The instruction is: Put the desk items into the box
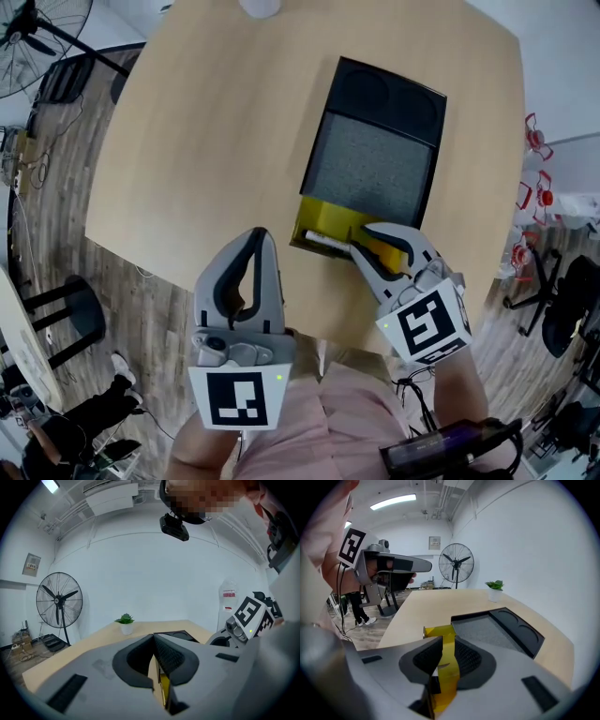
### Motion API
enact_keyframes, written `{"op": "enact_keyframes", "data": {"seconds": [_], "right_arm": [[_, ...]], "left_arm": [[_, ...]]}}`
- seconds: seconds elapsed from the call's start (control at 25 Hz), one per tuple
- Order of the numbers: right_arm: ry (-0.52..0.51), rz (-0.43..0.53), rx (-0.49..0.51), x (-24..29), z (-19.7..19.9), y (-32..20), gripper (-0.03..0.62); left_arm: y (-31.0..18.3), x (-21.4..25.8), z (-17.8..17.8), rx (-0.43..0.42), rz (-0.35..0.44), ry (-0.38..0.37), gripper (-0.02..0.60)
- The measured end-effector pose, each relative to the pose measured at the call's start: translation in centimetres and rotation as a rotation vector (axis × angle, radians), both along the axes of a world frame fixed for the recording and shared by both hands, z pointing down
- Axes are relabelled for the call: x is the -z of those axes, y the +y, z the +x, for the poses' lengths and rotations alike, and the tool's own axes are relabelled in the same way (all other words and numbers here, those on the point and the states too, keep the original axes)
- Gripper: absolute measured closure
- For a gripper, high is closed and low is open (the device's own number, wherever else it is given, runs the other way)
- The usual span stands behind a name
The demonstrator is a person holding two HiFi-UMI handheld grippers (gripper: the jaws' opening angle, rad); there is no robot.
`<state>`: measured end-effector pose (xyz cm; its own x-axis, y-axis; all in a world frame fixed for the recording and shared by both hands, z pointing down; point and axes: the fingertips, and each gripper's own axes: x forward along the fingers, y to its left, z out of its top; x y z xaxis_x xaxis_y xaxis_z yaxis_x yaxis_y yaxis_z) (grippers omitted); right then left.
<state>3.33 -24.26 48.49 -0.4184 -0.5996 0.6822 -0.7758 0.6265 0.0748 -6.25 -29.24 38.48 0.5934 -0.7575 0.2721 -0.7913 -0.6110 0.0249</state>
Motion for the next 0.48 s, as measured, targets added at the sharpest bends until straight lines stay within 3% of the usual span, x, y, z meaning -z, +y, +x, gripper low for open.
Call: {"op": "enact_keyframes", "data": {"seconds": [0.28, 0.48], "right_arm": [[-0.007, 0.175, -0.044, 6.2, -1.1, -0.8, 0.527], [-0.09, 0.355, -0.114, 13.4, -2.6, -0.3, 0.567]], "left_arm": [[0.9, 5.2, -1.6, 0.015, 0.119, 0.057, 0.571], [1.8, 10.5, -2.4, 0.013, 0.217, 0.13, 0.571]]}}
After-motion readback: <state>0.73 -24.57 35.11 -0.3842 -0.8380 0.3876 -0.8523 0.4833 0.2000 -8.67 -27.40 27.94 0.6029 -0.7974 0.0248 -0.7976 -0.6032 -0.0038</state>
